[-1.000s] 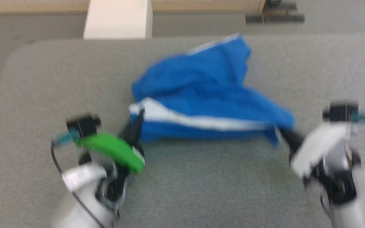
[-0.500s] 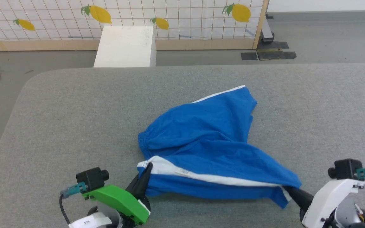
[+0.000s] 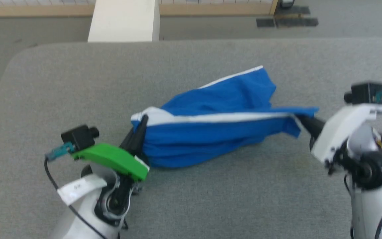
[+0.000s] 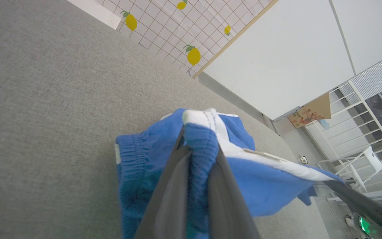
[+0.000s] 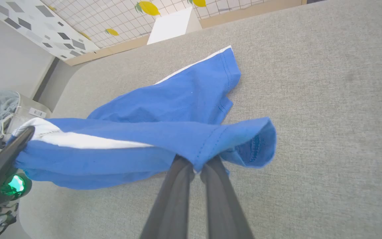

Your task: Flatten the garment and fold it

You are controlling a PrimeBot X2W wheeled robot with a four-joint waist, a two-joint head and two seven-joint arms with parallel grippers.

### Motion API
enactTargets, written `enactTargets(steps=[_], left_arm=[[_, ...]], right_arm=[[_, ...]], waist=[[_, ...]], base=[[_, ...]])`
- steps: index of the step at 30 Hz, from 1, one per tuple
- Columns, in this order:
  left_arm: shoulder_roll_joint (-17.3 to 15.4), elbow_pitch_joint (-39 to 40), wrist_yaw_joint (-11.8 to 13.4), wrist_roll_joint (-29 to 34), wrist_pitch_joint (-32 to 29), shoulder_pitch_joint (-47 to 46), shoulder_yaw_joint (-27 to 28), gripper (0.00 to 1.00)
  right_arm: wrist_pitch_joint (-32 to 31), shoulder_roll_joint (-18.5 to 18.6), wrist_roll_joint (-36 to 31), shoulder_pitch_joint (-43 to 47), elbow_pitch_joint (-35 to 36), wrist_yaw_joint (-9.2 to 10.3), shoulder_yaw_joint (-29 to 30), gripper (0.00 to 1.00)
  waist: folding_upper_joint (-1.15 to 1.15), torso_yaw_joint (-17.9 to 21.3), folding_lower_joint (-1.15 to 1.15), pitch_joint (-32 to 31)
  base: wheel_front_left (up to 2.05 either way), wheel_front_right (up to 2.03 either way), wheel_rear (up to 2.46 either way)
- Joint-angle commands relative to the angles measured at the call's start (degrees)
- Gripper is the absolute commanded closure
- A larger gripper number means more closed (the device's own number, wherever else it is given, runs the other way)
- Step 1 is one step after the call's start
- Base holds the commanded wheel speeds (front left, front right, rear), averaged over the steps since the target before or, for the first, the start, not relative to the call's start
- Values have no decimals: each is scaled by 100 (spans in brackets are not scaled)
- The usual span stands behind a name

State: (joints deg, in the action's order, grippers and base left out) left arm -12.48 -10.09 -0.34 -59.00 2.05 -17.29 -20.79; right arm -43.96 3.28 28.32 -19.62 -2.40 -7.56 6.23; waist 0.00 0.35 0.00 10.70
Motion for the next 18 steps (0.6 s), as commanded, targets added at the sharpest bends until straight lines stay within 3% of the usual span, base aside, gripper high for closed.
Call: enactTargets(steps=[1,7,18], left_arm=[[24,-99,48,39,-17,-220,31,100],[82,-463,93,60,-51,-800,95,100],[118,-562,-45,35,95,-1149,180,100]], right_arm=[[-1,19,-118,-298,-144,8,11,100],[137,13,-506,-1393,-884,8,15,100],[673,-3,-979,-2793,-2143,8,-224,100]], waist=[[0,-100,0,442],[0,-158,0,1034],[0,-288,0,1767]], base=[[0,0,0],[0,0,0],[0,0,0]])
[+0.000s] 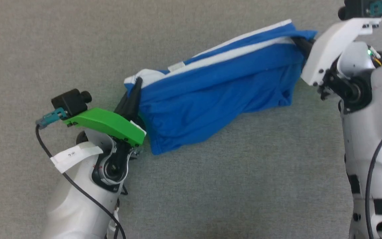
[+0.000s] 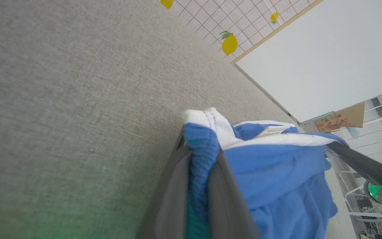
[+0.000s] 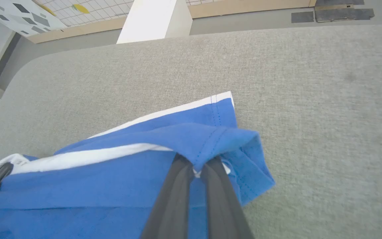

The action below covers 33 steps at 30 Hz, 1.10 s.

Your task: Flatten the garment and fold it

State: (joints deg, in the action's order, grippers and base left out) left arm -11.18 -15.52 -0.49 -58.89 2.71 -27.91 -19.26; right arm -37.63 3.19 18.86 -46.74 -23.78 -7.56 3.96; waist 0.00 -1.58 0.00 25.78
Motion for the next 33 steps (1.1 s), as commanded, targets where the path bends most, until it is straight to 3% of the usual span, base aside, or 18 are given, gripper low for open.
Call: enactTargets(steps=[1,12,13,14,15,27,33], left_arm=[[-15,-11,-40,20,44,-104,38,100],[-12,23,-71,-73,0,-101,45,100],[-14,20,-71,-85,-45,-89,21,56],[-12,25,-72,-89,-48,-81,17,12],[-3,29,-67,-115,-76,-63,10,0],[-155,226,65,-139,-61,163,108,0],[-502,503,208,292,352,274,245,0]], right_arm=[[74,4,-59,-172,-118,8,-40,100],[458,42,-245,-710,-1007,8,-273,99],[494,42,-241,-727,-1076,8,-273,0],[547,43,-237,-739,-1116,8,-264,0],[584,45,-224,-748,-1173,8,-263,0],[1311,201,452,-460,-1073,8,-183,0],[1627,462,753,201,-627,8,-206,0]], waist=[[0,-108,0,305],[0,-183,0,435],[0,-184,0,411],[0,-181,0,380],[0,-176,0,335],[0,-76,0,-702],[0,-26,0,-1339]], base=[[0,0,0],[0,0,0],[0,0,0],[0,0,0],[0,0,0],[0,0,0],[0,0,0]])
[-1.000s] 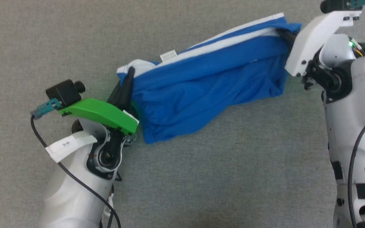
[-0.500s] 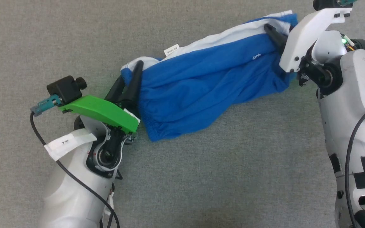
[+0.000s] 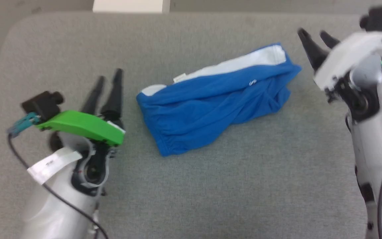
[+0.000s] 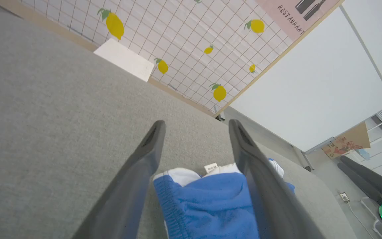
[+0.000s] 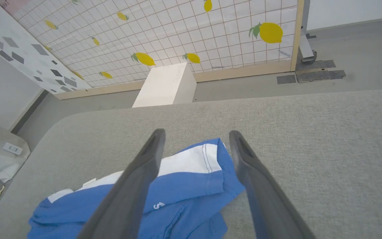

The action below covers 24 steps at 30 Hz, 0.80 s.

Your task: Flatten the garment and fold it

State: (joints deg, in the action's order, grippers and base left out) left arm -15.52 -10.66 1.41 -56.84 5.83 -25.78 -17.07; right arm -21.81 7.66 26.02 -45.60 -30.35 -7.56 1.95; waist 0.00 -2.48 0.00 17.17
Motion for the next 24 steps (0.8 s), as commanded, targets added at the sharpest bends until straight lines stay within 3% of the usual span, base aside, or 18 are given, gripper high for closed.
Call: enactTargets(steps=[1,10,16,24], left_arm=[[-168,73,40,264,184,86,28,0],[-772,168,364,1870,863,689,-176,0],[-666,154,470,2269,911,1204,-164,0],[-358,286,465,2473,916,1711,168,0]], right_arm=[[114,62,58,241,151,8,-18,0],[852,265,76,1790,1165,8,-14,0],[1083,166,-35,2820,1757,8,268,0],[905,-123,-138,3661,2251,8,533,0]], waist=[[0,79,0,-566],[0,202,0,-1167],[0,195,0,-1307],[0,200,0,-1329]], base=[[0,0,0],[0,0,0],[0,0,0],[0,0,0]])
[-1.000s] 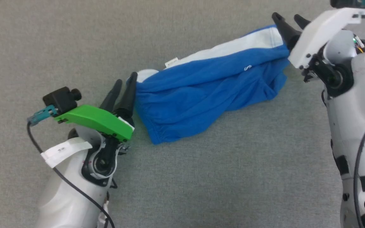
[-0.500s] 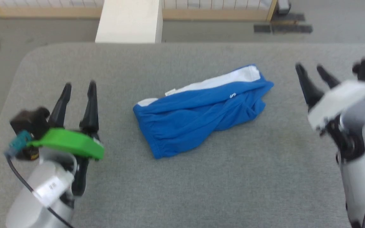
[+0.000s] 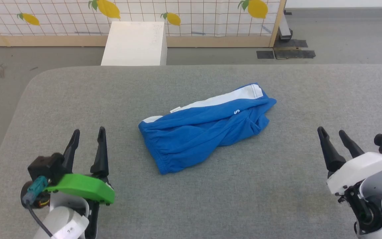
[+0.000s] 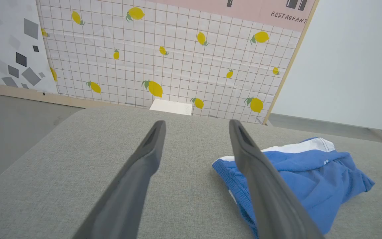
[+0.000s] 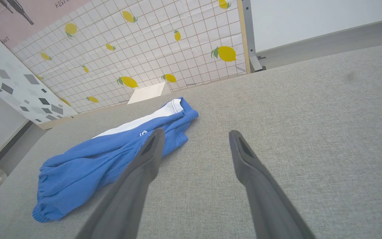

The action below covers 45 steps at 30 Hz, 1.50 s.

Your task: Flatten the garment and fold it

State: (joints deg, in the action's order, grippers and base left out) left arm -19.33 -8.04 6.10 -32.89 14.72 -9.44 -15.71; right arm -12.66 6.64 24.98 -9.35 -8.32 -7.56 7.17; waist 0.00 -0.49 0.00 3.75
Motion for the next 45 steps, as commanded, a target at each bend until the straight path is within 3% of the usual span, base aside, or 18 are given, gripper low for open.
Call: enactTargets(steps=[1,5,11,26,36,43,44,45], left_arm=[[50,39,-15,102,27,109,68,0],[154,121,-83,208,27,170,191,0],[263,273,-187,393,28,87,303,0],[641,524,-615,809,28,-482,522,0],[875,445,-843,986,28,-580,666,0],[994,390,-953,1069,28,-579,778,0],[1007,378,-966,1078,28,-579,787,0],[1022,365,-982,1090,28,-581,797,0]], right_arm=[[-39,-39,-42,61,78,8,27,0],[-348,-63,-115,-56,106,8,48,0],[-1011,129,-338,-926,-171,8,-89,0],[-2393,396,-1274,-3535,-1952,8,-654,0],[-3030,328,-1780,-4104,-2846,8,-919,0],[-3600,327,-1605,-4036,-3110,8,-1417,0],[-3676,331,-1558,-4020,-3116,8,-1454,35],[-3752,352,-1503,-4007,-3114,8,-1491,82]], waist=[[0,-1,0,22],[0,-34,0,192],[0,-155,0,633],[0,-751,0,1997],[0,-879,0,2242],[0,-855,0,2250],[0,-851,0,2244],[0,-846,0,2238]], base=[[0,0,0],[0,0,0],[0,0,0],[0,0,0],[0,0,0],[0,0,0],[0,0,0],[0,0,0]])
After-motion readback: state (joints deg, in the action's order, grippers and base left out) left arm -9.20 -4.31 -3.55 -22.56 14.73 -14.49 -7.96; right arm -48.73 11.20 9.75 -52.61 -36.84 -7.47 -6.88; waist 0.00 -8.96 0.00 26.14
